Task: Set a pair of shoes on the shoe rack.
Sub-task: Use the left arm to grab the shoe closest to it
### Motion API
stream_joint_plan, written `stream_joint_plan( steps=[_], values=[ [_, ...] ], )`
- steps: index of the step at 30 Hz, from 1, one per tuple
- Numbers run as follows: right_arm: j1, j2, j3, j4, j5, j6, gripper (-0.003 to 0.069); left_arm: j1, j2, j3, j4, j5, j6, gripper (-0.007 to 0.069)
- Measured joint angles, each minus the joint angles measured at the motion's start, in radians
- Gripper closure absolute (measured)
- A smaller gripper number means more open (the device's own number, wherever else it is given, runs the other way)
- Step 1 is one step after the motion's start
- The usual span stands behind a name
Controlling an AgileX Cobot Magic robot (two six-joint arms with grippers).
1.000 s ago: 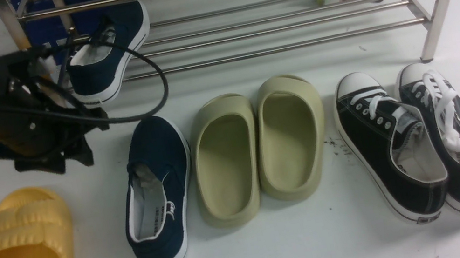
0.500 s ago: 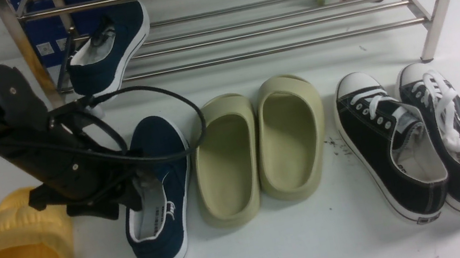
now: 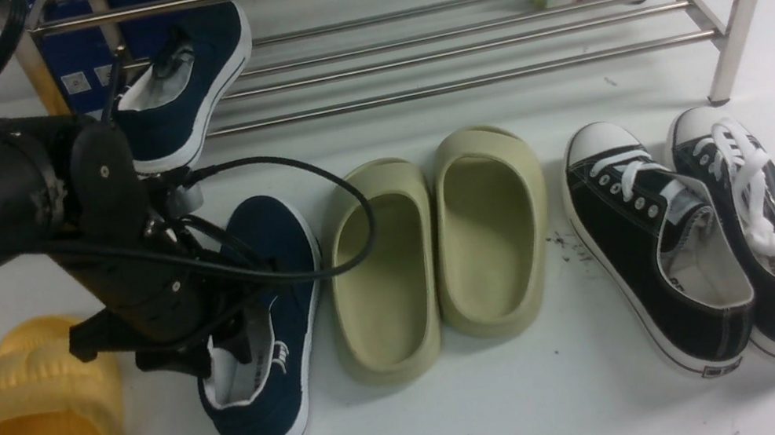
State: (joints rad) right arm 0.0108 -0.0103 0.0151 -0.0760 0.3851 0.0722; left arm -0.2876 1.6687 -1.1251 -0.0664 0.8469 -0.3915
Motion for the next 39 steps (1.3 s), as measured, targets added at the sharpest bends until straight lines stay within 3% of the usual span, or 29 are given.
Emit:
stream_joint_plan(
  steps=[14,26,30,36,39],
  values=[
    [0.000,0.000,0.000,0.000,0.000,0.000,0.0415,0.000,0.002,-0.075,0.026,0.077,0.008,0.0344],
    [0.000,0.000,0.000,0.000,0.000,0.000,0.0415,0.001,0.086,0.059,0.023,-0.031,-0.021,0.0346],
    [0.000,0.000,0.000,0.000,0.000,0.000,0.0415,0.001,0.090,0.058,-0.007,-0.037,0.024,0.0400],
    [0.000,0.000,0.000,0.000,0.000,0.000,0.0415,0.003,0.095,0.029,-0.028,-0.012,0.061,0.0616],
    [0.000,0.000,0.000,0.000,0.000,0.000,0.0415,0.003,0.100,-0.014,-0.038,0.002,0.061,0.0617]
  ],
)
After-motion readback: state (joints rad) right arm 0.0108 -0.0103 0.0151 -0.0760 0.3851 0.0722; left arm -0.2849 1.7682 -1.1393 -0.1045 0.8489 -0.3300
